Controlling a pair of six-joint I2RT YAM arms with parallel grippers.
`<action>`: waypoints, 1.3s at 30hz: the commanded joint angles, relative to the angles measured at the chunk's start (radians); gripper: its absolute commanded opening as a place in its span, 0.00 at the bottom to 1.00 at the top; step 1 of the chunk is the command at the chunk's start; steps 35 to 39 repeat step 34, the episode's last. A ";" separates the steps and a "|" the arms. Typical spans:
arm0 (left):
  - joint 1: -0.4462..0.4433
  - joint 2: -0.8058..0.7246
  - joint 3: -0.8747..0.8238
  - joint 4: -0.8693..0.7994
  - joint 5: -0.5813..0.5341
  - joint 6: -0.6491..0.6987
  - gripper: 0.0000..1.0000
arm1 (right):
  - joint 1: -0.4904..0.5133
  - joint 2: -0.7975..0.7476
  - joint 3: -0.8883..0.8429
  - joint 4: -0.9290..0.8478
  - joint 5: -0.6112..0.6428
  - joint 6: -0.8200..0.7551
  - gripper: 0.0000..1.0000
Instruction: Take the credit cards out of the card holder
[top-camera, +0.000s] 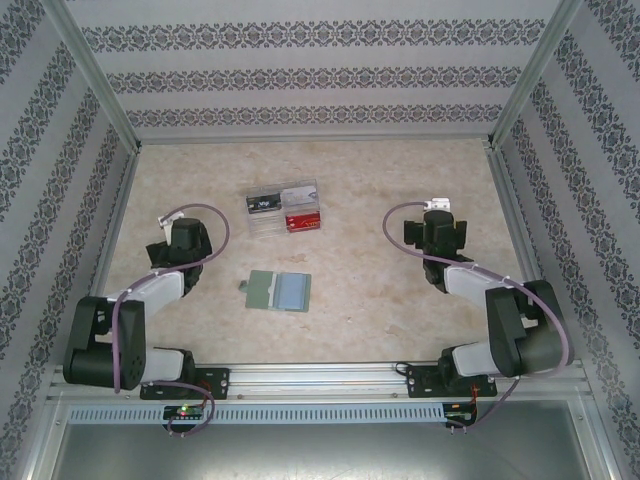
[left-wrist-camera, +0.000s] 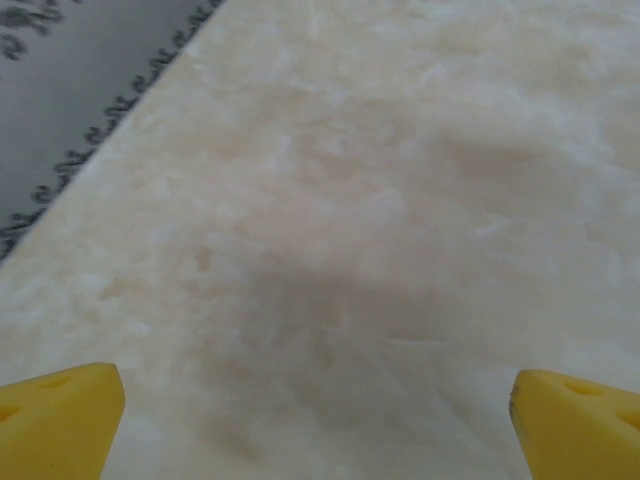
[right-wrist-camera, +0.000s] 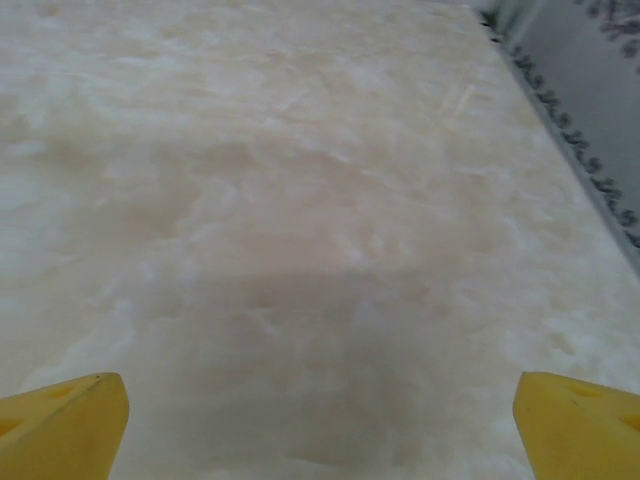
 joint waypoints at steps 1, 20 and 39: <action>0.010 0.042 -0.015 0.276 0.096 0.080 1.00 | -0.033 -0.006 -0.013 0.152 -0.131 -0.042 0.98; 0.015 0.207 -0.093 0.635 0.294 0.198 1.00 | -0.110 0.097 -0.129 0.469 -0.227 0.000 0.98; 0.018 0.208 -0.084 0.619 0.339 0.213 0.99 | -0.124 0.096 -0.123 0.456 -0.265 0.006 0.98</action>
